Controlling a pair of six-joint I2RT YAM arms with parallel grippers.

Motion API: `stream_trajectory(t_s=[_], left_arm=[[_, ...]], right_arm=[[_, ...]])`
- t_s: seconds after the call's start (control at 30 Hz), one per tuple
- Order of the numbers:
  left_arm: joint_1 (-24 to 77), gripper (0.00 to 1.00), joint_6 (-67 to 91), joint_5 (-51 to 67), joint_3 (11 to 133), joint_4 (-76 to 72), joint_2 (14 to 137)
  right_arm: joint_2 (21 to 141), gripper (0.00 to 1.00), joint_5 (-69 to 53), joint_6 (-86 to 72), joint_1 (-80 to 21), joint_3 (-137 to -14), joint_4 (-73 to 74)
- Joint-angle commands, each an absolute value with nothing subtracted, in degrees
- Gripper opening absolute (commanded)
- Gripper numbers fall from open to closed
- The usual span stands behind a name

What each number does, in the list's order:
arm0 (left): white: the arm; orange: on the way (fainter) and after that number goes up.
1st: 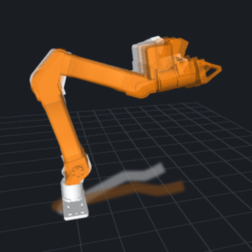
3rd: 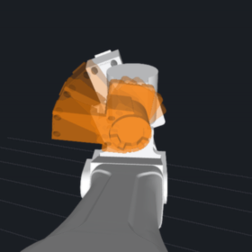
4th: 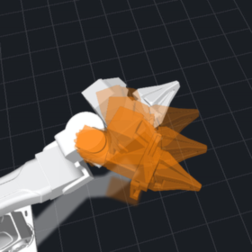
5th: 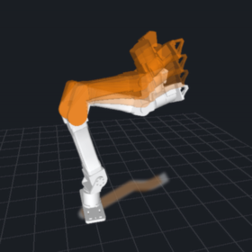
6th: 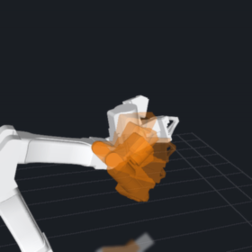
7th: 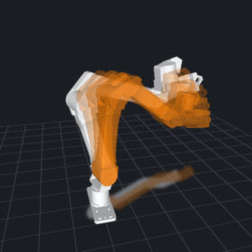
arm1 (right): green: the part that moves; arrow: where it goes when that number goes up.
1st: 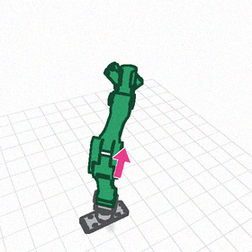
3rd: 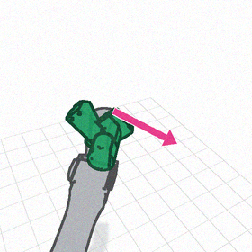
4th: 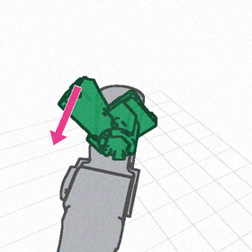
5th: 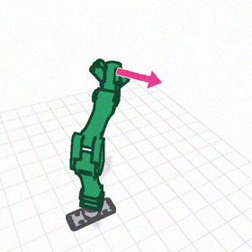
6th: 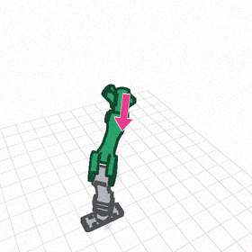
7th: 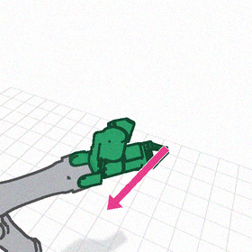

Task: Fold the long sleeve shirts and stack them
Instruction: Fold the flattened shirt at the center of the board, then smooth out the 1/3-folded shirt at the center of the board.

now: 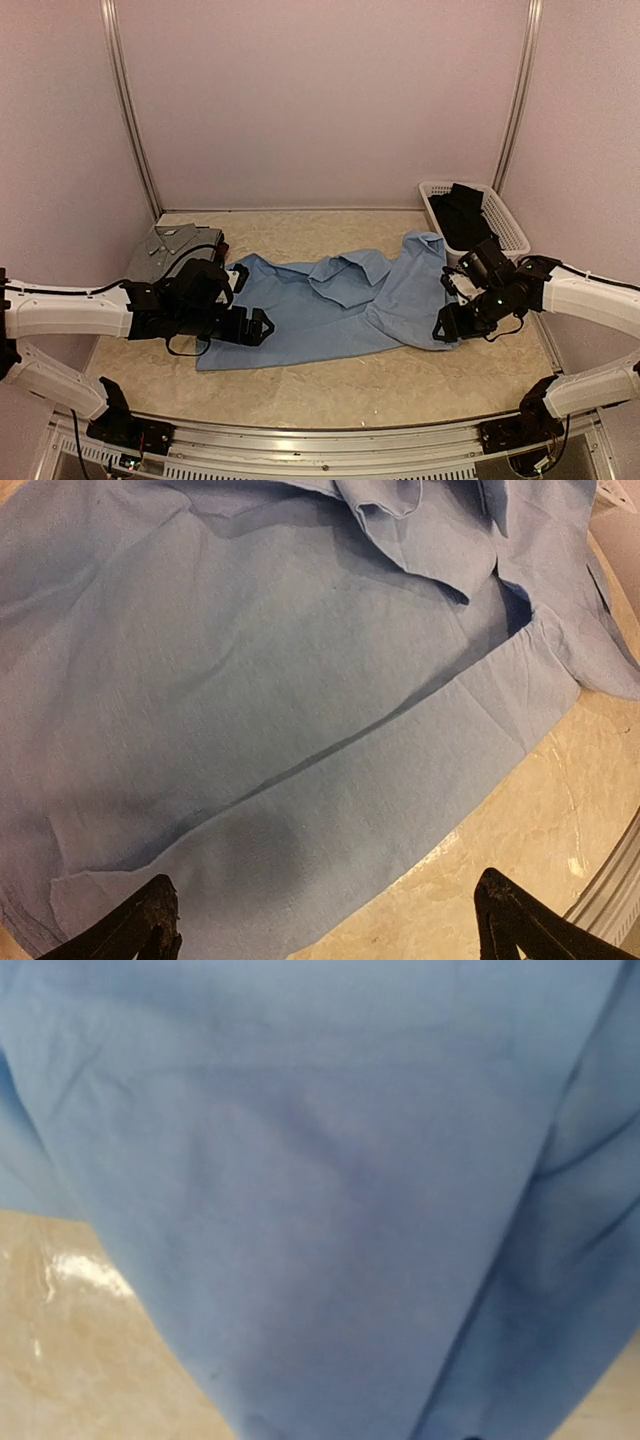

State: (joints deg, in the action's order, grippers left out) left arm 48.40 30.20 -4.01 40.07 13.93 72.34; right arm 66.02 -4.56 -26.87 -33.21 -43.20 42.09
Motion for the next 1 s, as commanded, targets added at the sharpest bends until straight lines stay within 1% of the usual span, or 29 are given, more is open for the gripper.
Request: stream_trajectory(t_s=[0.0,0.1,0.3,0.37,0.47,0.67,0.73,0.97], left_arm=[[50.8,0.98,40.0,-6.5,34.8,5.3,72.5],[51.2,0.98,41.8,-6.7,32.6,2.3,73.7],[51.1,0.98,41.6,-7.4,32.6,2.3,78.0],[50.6,0.99,41.9,-7.3,32.1,1.9,79.0],[50.0,0.99,42.6,-6.7,30.6,0.9,80.0],[49.4,0.99,45.3,-7.2,26.8,0.4,80.4],[49.2,0.99,46.2,-7.5,25.3,-1.2,80.0],[47.7,0.99,47.2,-9.2,22.7,-0.2,78.0]], right_arm=[[66.7,0.53,-6.1,-30.0,-34.6,-41.7,40.0],[67.8,0.49,-5.6,-30.8,-34.8,-41.1,39.3],[70.8,0.45,-3.2,-32.7,-35.2,-40.7,39.4],[71.9,0.42,-2.4,-33.1,-35.2,-40.7,39.4],[73.4,0.32,-1.2,-33.7,-35.3,-40.7,39.6],[72.5,0.06,-1.0,-35.4,-35.3,-40.2,39.2],[71.7,0.0,-0.7,-35.9,-35.4,-39.9,39.5],[70.8,0.0,3.3,-37.4,-35.4,-41.1,43.6]])
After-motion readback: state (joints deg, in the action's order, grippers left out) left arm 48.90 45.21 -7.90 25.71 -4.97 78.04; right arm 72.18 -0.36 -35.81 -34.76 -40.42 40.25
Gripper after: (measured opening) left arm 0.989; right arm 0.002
